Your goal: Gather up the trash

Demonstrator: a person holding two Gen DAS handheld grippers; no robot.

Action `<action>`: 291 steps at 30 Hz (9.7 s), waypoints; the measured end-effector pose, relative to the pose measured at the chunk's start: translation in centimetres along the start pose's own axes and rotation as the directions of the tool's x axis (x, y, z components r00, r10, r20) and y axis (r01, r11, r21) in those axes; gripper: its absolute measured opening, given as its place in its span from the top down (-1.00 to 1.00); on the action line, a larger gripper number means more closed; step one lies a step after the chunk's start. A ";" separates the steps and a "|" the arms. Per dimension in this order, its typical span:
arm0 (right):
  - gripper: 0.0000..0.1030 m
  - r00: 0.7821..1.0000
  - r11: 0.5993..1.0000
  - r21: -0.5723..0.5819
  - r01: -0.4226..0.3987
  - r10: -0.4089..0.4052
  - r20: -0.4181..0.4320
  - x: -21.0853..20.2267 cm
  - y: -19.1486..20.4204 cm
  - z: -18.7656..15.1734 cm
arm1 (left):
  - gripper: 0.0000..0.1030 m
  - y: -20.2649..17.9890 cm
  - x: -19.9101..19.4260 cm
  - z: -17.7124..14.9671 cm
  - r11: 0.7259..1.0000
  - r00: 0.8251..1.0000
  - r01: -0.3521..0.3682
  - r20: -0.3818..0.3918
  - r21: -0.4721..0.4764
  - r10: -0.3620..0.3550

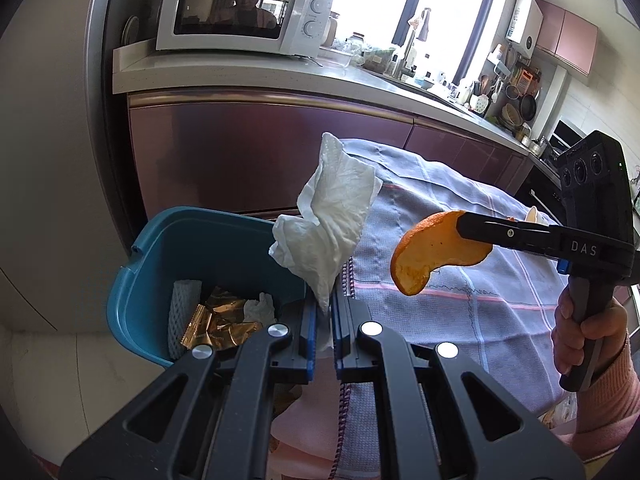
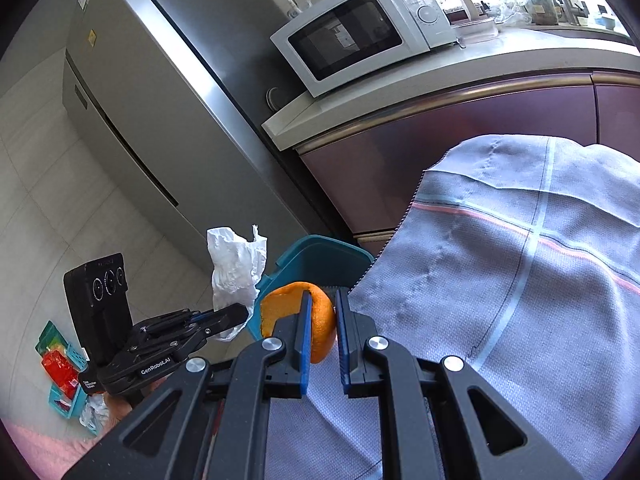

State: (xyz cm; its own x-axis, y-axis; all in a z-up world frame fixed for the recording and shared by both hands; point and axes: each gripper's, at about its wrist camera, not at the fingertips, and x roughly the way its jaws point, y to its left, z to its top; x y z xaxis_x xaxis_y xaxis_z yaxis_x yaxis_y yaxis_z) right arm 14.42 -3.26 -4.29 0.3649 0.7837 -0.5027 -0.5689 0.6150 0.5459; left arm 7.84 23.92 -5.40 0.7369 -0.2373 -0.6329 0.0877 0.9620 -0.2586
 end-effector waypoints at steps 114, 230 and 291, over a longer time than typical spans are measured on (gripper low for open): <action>0.67 0.978 0.998 -0.001 0.064 -0.063 -0.201 11.9 2.2 2.2 | 0.56 6.7 8.4 -0.9 0.973 0.975 -0.187 -0.150 -0.137 0.166; 0.97 0.921 0.878 0.451 0.163 -0.299 0.250 -25.9 -18.3 -10.9 | 0.87 -24.7 12.2 2.8 0.908 0.933 0.340 -0.209 0.246 -0.292; 0.10 0.937 0.887 0.420 0.192 -0.293 0.191 -26.0 -16.9 -9.5 | 0.91 -19.8 9.3 0.8 0.928 0.930 0.347 -0.177 0.137 -0.321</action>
State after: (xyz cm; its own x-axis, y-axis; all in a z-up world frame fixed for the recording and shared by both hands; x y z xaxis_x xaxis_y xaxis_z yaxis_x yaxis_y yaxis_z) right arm 7.55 -34.83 -6.85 0.6496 0.5704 -0.5026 -0.1250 0.7323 0.6694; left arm 13.49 2.81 -5.56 0.5386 -0.5538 -0.6349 0.4284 0.8289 -0.3596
